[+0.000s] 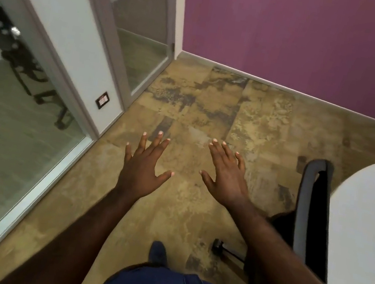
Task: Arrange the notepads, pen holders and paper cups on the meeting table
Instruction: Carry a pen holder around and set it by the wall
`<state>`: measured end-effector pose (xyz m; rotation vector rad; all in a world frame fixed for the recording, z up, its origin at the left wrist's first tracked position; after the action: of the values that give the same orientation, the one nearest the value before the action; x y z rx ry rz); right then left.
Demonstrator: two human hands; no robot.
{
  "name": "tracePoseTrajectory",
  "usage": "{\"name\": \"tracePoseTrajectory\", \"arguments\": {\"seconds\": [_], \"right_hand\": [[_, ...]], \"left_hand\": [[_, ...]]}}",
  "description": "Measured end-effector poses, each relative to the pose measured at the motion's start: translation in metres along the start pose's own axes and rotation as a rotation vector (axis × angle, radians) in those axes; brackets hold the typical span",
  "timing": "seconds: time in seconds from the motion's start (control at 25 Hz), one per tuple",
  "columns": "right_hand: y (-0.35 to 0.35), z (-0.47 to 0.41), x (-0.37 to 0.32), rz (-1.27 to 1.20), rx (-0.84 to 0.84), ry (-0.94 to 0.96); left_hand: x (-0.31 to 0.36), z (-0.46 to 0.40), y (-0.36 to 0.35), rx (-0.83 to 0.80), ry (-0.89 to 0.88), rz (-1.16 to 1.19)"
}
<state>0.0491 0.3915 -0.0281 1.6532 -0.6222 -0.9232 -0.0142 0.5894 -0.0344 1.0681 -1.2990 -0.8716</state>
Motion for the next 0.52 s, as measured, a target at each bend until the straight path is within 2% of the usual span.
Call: {"name": "tracePoseTrajectory", "arguments": {"seconds": [0.32, 0.52], "right_hand": [[0.004, -0.138, 0.113, 0.011, 0.018, -0.245], [0.000, -0.228, 0.216, 0.000, 0.023, -0.324]], "left_hand": [[0.012, -0.220, -0.009, -0.101, -0.150, 0.000], [0.053, -0.362, -0.039, -0.136, -0.218, -0.021]]}}
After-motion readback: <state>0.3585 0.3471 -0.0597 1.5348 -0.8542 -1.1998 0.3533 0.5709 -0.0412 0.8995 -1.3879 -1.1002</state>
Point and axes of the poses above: each hand's wrist, its own z-axis away from the middle knuckle, its own y-axis out of the back of the hand, x = y × z, the point moved 9 cm from there along -z, towards the middle knuckle, and after that the axes turned 4 degrees about -x, right-handed, at the moved point
